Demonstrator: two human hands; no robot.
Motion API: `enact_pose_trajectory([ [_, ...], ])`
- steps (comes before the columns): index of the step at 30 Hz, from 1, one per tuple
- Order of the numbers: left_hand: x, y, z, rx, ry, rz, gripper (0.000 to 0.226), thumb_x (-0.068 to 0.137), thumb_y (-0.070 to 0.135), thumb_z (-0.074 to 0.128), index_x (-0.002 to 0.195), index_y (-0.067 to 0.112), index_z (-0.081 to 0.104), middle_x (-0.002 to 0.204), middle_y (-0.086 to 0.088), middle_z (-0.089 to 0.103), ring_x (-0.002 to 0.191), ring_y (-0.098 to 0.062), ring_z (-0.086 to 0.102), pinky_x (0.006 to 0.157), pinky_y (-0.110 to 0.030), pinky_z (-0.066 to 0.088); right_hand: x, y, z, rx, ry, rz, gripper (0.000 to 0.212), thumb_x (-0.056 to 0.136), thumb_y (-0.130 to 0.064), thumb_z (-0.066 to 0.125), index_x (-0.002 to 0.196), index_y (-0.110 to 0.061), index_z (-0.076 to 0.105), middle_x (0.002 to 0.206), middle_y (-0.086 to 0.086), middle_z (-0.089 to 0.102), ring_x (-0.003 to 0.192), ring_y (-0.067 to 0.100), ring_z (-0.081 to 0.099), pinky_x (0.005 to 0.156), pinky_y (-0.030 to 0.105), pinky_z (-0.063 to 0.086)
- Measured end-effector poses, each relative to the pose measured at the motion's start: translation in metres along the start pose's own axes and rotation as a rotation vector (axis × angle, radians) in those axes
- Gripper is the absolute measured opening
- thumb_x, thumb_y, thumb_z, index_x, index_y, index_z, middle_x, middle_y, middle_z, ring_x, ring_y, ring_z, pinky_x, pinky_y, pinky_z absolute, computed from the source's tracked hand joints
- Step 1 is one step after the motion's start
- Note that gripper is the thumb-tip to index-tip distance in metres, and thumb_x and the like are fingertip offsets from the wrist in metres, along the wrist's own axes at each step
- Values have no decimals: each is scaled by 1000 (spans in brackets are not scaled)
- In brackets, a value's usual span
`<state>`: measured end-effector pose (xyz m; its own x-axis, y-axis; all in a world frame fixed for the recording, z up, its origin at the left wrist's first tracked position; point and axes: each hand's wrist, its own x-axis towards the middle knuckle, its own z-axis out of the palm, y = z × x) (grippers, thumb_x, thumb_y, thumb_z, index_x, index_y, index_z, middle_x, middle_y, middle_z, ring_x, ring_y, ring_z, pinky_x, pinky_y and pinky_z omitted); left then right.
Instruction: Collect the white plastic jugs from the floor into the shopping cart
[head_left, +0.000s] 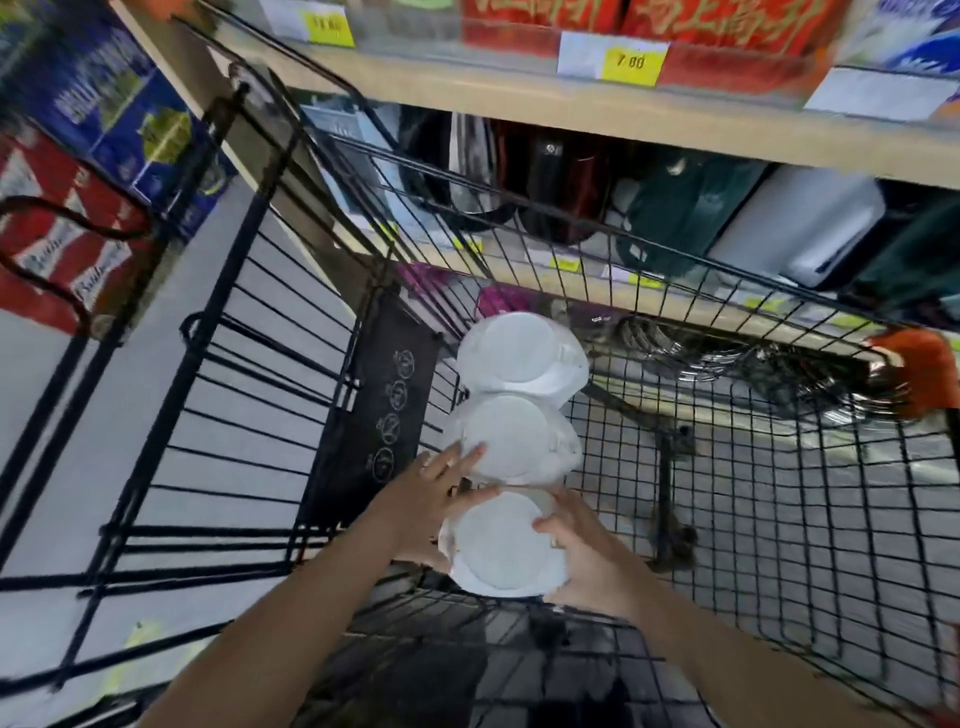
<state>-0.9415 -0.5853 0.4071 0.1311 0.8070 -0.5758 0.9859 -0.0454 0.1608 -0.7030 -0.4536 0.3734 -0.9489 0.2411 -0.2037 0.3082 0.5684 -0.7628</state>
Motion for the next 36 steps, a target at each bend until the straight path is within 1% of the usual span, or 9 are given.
enact_pose_trajectory([
  [4,-2,3,8,-19,21,-14,115,74,60,67,140,48,-25,144,0,-47,134,-25,-36,117,-52,2,-3,-6,-3,100,-77,129,59,73,-37,75,117,-36,37,138,-13,23,131,9,29,104,22,34],
  [7,-1,-3,9,-6,56,4,117,73,61,66,132,51,-35,143,3,-47,135,-25,-35,116,-54,10,0,-11,-2,260,-38,335,70,76,-37,76,125,-43,27,132,-16,28,124,5,32,97,13,27],
  [10,-3,-9,9,11,89,25,120,67,60,70,142,46,-23,152,0,-33,143,-31,-18,110,-56,29,2,-9,1,277,-88,457,83,75,-47,73,139,-32,22,136,-16,26,123,8,33,101,27,31],
  [12,-4,-12,9,18,76,28,122,64,62,72,146,42,-16,155,-4,-23,145,-36,-3,105,-54,37,4,-13,0,275,-132,470,83,77,-45,72,139,-29,21,132,-16,24,122,8,32,99,27,30],
  [17,-7,-3,-9,37,-33,35,101,84,49,63,139,52,-22,151,-4,-37,146,-31,-7,114,-48,25,7,-31,-14,216,-185,500,79,78,-41,71,140,-26,25,134,-9,32,123,9,34,99,29,31],
  [22,-6,20,-72,58,-92,1,84,87,50,60,149,42,4,158,-12,8,138,-31,29,108,-43,30,-12,-57,-75,160,-258,582,71,80,-36,68,142,-25,34,142,-3,43,127,15,44,103,30,36],
  [28,14,85,-153,-22,28,2,69,90,51,53,145,19,26,134,-9,47,117,-26,48,93,-37,41,-82,-75,-160,11,-107,629,52,90,-41,56,135,-16,44,132,3,54,108,16,54,95,31,43],
  [32,29,150,-196,-111,118,75,65,92,47,53,145,20,27,141,-8,43,121,-25,48,91,-31,40,-146,-76,-200,-31,81,685,32,92,-34,52,121,-22,55,120,0,61,107,18,58,93,32,47],
  [36,56,217,-226,-133,183,137,65,90,57,49,143,29,24,144,-6,41,116,-23,54,92,-39,49,-226,-75,-236,-2,299,699,13,94,-24,52,103,-28,60,90,-14,60,74,-3,57,73,16,50],
])
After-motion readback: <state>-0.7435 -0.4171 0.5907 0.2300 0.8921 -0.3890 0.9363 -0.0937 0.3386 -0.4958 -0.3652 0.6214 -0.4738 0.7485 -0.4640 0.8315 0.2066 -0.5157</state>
